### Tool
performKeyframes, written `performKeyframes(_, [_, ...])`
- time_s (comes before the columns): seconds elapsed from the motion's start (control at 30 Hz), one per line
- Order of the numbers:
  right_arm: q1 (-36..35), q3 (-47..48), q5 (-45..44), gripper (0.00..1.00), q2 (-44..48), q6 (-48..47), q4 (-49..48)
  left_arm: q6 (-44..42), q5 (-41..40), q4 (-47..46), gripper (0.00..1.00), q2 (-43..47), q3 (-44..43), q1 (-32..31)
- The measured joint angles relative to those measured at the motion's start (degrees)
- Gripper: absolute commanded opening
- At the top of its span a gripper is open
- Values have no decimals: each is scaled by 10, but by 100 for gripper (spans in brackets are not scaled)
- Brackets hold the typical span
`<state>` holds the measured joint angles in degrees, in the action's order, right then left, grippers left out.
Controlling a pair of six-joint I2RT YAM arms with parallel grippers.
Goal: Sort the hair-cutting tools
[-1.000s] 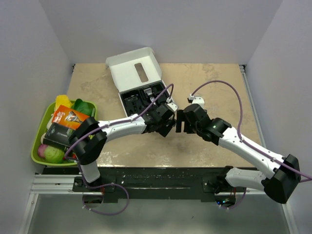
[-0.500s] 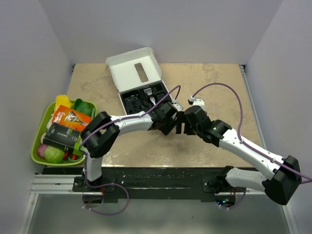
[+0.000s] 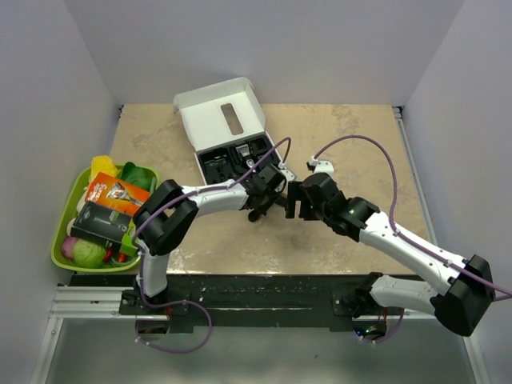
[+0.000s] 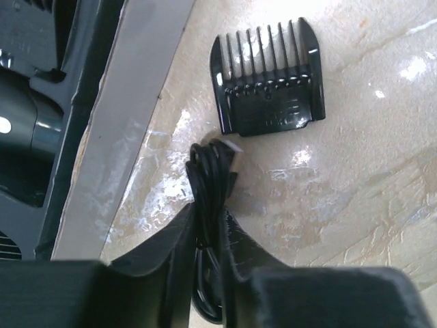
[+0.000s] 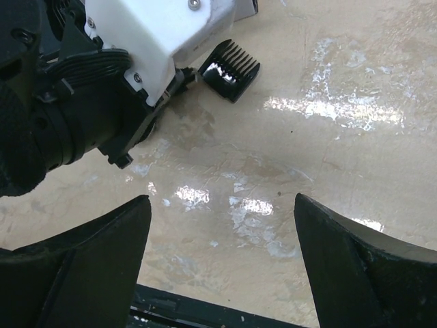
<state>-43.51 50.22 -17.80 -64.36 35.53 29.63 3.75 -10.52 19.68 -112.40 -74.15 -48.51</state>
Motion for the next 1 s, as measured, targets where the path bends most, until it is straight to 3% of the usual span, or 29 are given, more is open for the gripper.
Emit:
performKeyframes(0.03, [0, 0, 0, 89, 0, 0, 0, 0, 3, 0, 1, 0, 1, 2])
performKeyframes(0.33, [0, 0, -5, 89, 23, 1, 8, 2, 21, 14, 0, 52, 35, 9])
performKeyframes(0.67, [0, 10, -6, 89, 41, 5, 27, 14, 16, 88, 0, 219, 15, 9])
performKeyframes(0.83, [0, 10, -3, 89, 36, 5, 27, 15, -27, 120, 0, 210, -31, 24])
performKeyframes(1.0, [0, 10, 11, 89, 26, 5, 24, -5, -37, 134, 0, 174, -56, 81])
